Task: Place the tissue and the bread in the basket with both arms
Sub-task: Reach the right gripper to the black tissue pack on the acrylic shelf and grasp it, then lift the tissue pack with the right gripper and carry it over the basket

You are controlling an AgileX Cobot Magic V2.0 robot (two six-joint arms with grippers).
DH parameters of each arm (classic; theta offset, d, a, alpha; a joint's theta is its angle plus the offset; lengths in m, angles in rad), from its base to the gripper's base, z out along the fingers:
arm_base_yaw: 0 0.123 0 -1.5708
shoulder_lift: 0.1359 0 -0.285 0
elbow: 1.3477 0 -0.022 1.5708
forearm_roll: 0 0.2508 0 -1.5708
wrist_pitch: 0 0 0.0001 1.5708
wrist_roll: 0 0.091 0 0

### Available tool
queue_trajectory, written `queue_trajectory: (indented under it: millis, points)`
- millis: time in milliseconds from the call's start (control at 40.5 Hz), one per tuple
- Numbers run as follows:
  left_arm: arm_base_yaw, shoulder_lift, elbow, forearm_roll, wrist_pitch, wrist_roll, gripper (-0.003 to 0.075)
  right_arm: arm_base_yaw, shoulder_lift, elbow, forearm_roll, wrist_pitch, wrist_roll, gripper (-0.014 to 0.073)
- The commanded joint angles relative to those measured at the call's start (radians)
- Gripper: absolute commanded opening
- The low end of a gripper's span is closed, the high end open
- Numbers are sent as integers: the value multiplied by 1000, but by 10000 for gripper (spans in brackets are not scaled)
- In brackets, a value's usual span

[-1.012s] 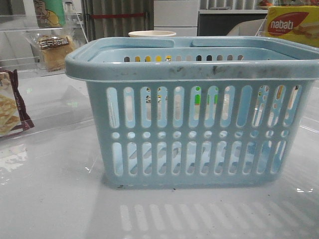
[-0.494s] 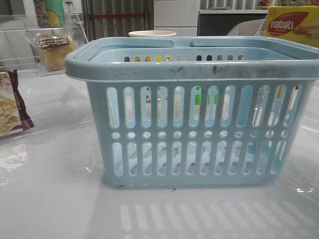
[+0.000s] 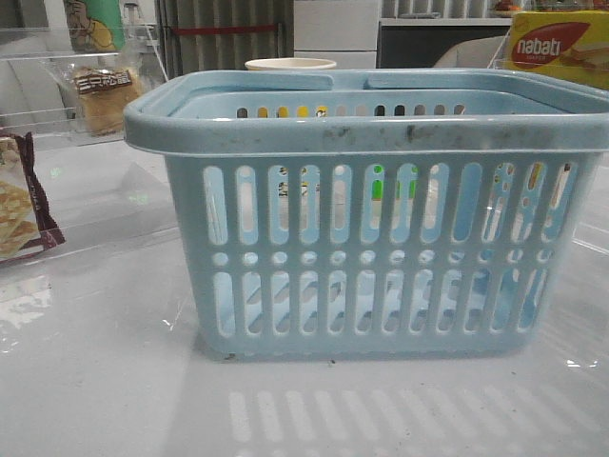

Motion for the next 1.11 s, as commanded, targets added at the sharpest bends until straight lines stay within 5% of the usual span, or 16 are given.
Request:
queue_trajectory:
  millis: [0, 617, 864, 1086]
  points:
    - [-2, 10, -30, -8, -88, -2, 410, -6, 62, -98, -13, -94, 0, 611]
    - [-2, 10, -30, -8, -102, -2, 256, -6, 353, -211, -23, -459, 0, 605]
    - [-2, 10, -30, -8, -102, -2, 200, -6, 355, -211, -23, -526, 0, 283]
    - [-2, 10, -30, -8, -102, -2, 162, -3, 352, -211, -22, -513, 0, 180]
